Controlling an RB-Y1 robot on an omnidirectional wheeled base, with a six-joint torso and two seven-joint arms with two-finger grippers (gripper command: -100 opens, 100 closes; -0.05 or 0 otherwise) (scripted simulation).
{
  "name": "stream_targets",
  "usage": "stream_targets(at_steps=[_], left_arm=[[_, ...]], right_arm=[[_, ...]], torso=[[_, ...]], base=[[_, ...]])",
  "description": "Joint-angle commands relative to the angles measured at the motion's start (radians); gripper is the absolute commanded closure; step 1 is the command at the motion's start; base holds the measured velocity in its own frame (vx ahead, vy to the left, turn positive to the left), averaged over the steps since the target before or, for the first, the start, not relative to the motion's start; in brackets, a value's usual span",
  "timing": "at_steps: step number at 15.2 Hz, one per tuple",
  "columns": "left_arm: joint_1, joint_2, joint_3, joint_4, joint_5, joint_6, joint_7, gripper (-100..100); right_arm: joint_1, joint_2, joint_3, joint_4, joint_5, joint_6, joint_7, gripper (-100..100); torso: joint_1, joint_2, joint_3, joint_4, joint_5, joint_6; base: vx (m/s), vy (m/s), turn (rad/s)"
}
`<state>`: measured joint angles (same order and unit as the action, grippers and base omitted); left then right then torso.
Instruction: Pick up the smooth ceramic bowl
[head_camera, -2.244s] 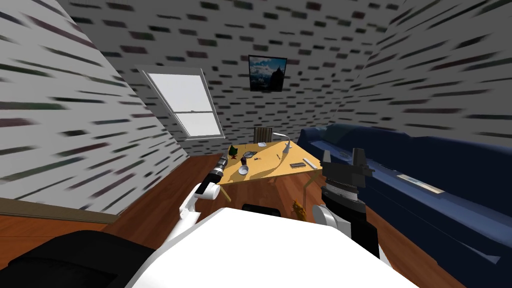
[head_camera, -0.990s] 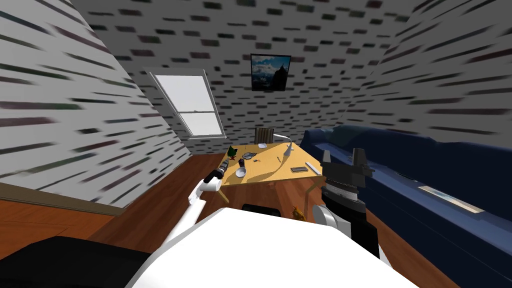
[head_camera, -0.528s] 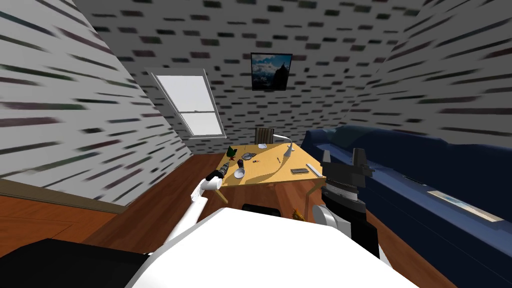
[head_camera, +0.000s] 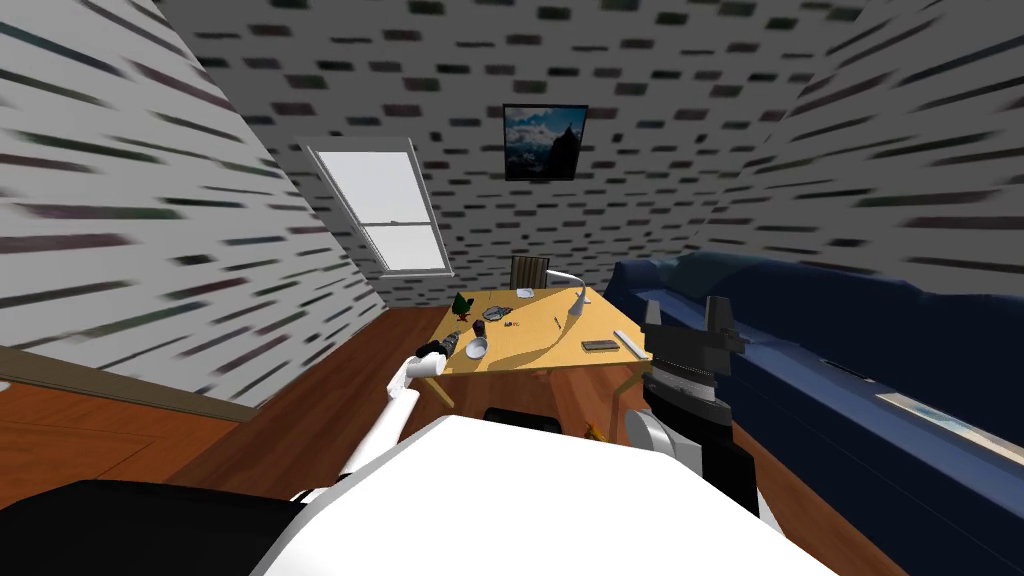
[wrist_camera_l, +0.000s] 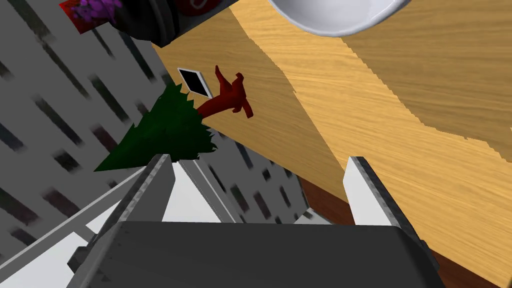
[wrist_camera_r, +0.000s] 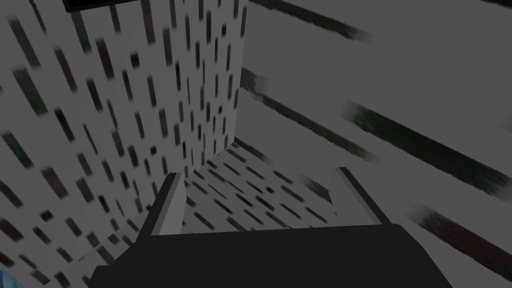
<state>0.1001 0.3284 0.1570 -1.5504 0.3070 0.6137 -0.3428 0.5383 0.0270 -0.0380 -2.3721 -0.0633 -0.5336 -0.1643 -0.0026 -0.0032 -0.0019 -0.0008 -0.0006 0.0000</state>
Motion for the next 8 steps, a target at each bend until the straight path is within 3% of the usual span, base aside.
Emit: stream_targets(at_steps=[1, 8], left_arm=[[-0.019, -0.006, 0.006, 0.034, 0.009, 0.050, -0.011, -100], [-0.066, -0.024, 0.020, 0.120, 0.032, 0.174, -0.037, -100]], right_arm=[[0.000, 0.000, 0.000, 0.000, 0.000, 0.000, 0.000, 0], [0.000, 0.000, 0.000, 0.000, 0.000, 0.000, 0.000, 0]], torso=[[0.000, 0.000, 0.000, 0.000, 0.000, 0.000], [0.000, -0.001, 0.000, 0.000, 0.000, 0.000]], base=[[0.027, -0.049, 0.035], [0.040, -0.047, 0.037]])
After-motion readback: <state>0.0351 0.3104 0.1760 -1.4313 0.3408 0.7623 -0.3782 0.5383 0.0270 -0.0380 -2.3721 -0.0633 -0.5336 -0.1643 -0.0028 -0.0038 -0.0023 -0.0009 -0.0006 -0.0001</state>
